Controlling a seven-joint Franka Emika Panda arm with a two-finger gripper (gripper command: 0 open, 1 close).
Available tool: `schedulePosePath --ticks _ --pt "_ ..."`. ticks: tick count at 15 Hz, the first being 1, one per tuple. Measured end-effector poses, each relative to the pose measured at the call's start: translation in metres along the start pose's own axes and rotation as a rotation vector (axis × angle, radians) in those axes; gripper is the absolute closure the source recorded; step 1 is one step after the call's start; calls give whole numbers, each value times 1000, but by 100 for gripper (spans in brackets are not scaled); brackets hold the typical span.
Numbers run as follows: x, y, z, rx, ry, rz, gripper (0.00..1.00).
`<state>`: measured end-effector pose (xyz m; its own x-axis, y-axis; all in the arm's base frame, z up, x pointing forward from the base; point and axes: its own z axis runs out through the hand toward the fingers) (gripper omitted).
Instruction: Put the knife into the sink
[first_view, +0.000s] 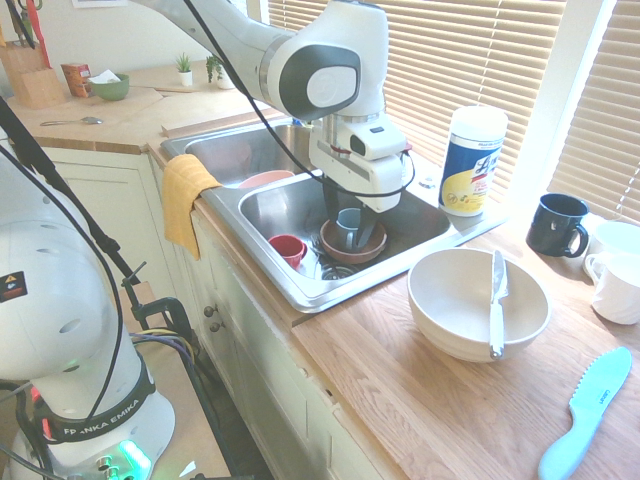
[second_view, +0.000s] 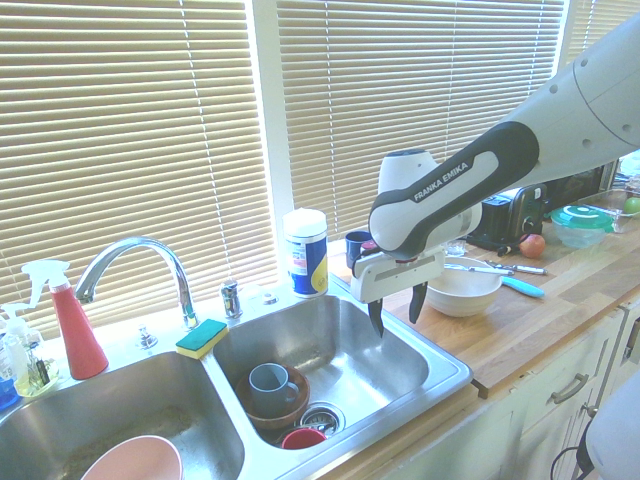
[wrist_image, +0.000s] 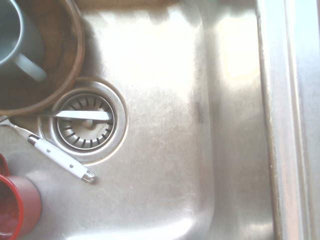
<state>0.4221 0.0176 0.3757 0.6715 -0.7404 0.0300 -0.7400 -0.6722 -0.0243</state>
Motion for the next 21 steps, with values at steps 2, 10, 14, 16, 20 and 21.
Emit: schedulePosePath --ticks 2,10,14,16,20,21 --pt "0 0 0 0 0 1 0" --pt "34 24 -45 13 -23 -273 0" --pt "73 72 -76 9 -26 -377 0" --pt "90 92 -82 -9 -24 -403 0" --pt "137 131 -85 -4 -3 -377 0" --pt "149 137 -83 -6 -2 -368 0"
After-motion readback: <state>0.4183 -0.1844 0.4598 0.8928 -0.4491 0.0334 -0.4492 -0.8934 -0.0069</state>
